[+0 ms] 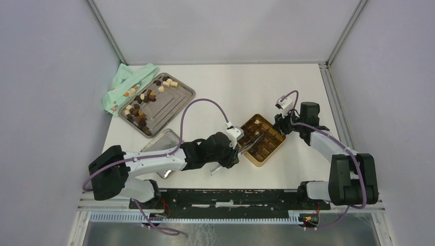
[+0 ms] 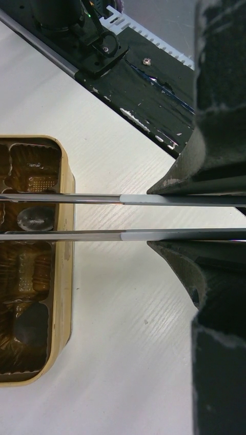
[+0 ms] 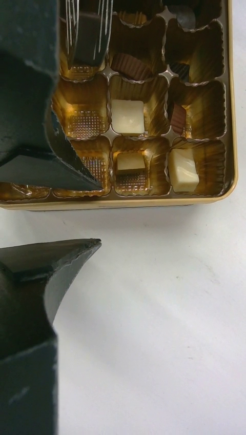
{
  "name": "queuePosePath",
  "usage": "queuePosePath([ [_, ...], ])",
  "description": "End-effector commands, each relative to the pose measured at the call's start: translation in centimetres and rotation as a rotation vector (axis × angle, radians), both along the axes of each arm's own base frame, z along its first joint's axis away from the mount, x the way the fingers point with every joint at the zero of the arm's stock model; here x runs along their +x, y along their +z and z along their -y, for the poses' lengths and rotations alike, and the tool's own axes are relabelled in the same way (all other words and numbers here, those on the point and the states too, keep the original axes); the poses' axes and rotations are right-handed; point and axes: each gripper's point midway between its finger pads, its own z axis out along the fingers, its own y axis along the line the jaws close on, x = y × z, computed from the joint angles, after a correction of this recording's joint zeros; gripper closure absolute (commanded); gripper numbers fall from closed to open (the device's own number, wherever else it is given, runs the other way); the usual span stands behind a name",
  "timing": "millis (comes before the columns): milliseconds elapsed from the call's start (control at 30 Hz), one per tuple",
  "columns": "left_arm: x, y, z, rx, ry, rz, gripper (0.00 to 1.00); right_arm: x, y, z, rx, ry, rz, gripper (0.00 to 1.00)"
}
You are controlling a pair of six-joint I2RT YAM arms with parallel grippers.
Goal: Pack the chocolate
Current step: Place the fake chocolate in the packing box.
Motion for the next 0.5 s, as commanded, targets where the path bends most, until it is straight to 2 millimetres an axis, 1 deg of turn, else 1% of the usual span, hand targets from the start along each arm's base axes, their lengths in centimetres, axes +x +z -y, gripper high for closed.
queuePosePath([
  [0, 0.37, 3.08, 2.24, -0.087, -0.008, 0.006, 0.83, 1.29, 2.86, -0.2, 0.006, 0.029, 0.095, 0.55],
  [67, 0.47, 2.98, 2.16, -0.077, 0.002, 0.002, 0.76, 0.9, 2.52, -0.18, 0.005, 0.033, 0.074, 0.54],
  [200, 0.59, 3.22, 2.17, -0.073, 0.013, 0.0, 0.64, 0.75, 2.57, -0.17, 0.005, 0.04, 0.076, 0.54],
  [467, 0.78, 3.53, 2.15, -0.069, 0.028, 0.001, 0.58, 0.6, 2.88, -0.19, 0.0, 0.054, 0.089, 0.54],
])
